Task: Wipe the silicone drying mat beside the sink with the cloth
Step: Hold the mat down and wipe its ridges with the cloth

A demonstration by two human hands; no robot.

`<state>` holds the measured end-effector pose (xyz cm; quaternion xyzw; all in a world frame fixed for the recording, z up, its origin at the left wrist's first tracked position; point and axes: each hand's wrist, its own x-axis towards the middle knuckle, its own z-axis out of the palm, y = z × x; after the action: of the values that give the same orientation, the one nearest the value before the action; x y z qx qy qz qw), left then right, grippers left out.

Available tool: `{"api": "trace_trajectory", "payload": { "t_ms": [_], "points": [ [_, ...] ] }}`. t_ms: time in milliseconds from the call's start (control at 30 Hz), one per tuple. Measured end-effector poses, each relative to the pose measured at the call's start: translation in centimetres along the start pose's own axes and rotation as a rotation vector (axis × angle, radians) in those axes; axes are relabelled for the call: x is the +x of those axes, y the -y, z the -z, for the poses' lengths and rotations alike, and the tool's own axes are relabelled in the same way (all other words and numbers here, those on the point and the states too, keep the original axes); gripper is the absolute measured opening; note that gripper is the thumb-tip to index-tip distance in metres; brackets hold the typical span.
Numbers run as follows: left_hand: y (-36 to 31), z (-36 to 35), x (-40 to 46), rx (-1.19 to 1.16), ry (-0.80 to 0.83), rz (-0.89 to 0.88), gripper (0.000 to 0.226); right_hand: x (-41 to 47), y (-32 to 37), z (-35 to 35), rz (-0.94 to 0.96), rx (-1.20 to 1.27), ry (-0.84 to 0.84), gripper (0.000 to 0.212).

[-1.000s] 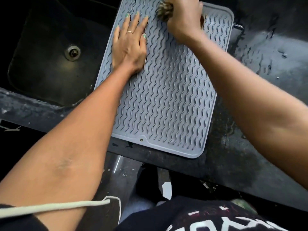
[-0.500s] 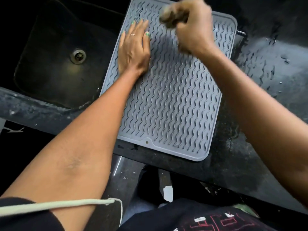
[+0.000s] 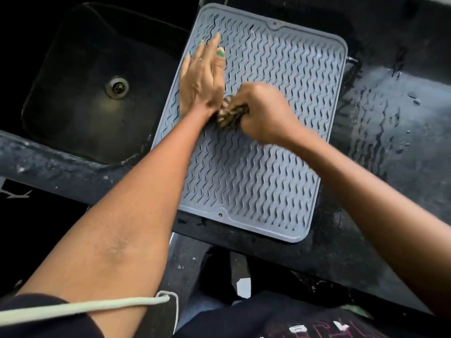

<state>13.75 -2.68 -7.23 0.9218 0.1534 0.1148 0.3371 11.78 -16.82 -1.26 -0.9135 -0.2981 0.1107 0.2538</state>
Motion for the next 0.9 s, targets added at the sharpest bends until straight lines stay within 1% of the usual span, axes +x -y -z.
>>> {"api": "trace_trajectory", "payload": {
  "t_ms": [33, 67, 100, 133, 167, 200, 267, 333, 400, 467, 533, 567, 600, 633, 667, 700, 733, 800, 900],
  "points": [
    [0.0, 0.0, 0.0, -0.01, -0.003, 0.0, 0.05, 1.0, -0.3, 0.9, -0.056, 0.105, -0.003, 0.039],
    [0.1, 0.0, 0.0, -0.023, -0.008, 0.002, 0.051, 2.3, -0.8, 1.7, -0.106, 0.187, -0.067, 0.04],
    [0.1, 0.0, 0.0, -0.035, -0.015, 0.003, 0.052, 3.9, -1.6, 2.3, -0.133, 0.216, -0.177, 0.041],
    [0.2, -0.1, 0.0, -0.047, -0.026, 0.005, 0.051, 5.6, -2.4, 2.7, -0.153, 0.197, -0.284, 0.043],
    [0.1, -0.2, 0.0, -0.061, -0.039, 0.011, 0.052, 7.2, -3.2, 2.9, -0.181, 0.13, -0.355, 0.044],
    [0.0, -0.3, -0.1, -0.074, -0.049, 0.017, 0.052, 8.5, -3.9, 2.9, -0.217, 0.023, -0.378, 0.044],
    [-0.1, -0.4, 0.0, -0.085, -0.055, 0.022, 0.052, 10.0, -5.0, 2.0, -0.276, -0.168, -0.314, 0.044],
    [0.0, -0.5, 0.0, -0.086, -0.056, 0.019, 0.051, 10.0, -4.9, 1.2, -0.25, -0.239, -0.267, 0.04],
    [0.1, -0.4, 0.1, -0.068, -0.048, 0.012, 0.05, 8.5, -3.9, 0.9, -0.177, -0.238, -0.249, 0.034],
    [0.0, -0.3, 0.1, -0.053, -0.032, 0.005, 0.046, 6.4, -2.8, 0.9, -0.119, -0.221, -0.183, 0.034],
    [-0.1, -0.2, 0.2, -0.045, -0.017, 0.007, 0.045, 4.7, -1.7, 1.4, -0.067, -0.126, -0.07, 0.038],
    [-0.1, -0.2, 0.1, -0.034, -0.01, 0.007, 0.044, 4.3, -1.3, 1.8, -0.075, -0.057, -0.024, 0.04],
    [-0.1, -0.2, 0.1, -0.02, -0.006, 0.004, 0.045, 4.6, -1.3, 2.3, -0.107, 0.007, -0.023, 0.042],
    [-0.1, -0.2, 0.1, -0.014, -0.003, 0.002, 0.045, 5.3, -1.7, 2.8, -0.155, 0.053, -0.082, 0.044],
    [-0.1, -0.2, 0.1, -0.017, -0.002, 0.004, 0.046, 6.2, -2.4, 3.1, -0.208, 0.058, -0.178, 0.045],
    [0.0, -0.2, 0.1, -0.024, -0.007, 0.005, 0.047, 7.2, -3.2, 3.3, -0.252, 0.014, -0.27, 0.046],
    [0.0, -0.2, 0.1, -0.03, -0.014, 0.007, 0.049, 8.1, -3.9, 3.4, -0.284, -0.064, -0.316, 0.047],
    [-0.1, -0.3, 0.1, -0.027, -0.022, 0.01, 0.052, 9.0, -5.0, 2.7, -0.314, -0.202, -0.288, 0.046],
    [0.0, -0.4, 0.1, -0.017, -0.044, 0.015, 0.054, 8.1, -4.6, 1.5, -0.254, -0.254, -0.234, 0.04]
  ]
}}
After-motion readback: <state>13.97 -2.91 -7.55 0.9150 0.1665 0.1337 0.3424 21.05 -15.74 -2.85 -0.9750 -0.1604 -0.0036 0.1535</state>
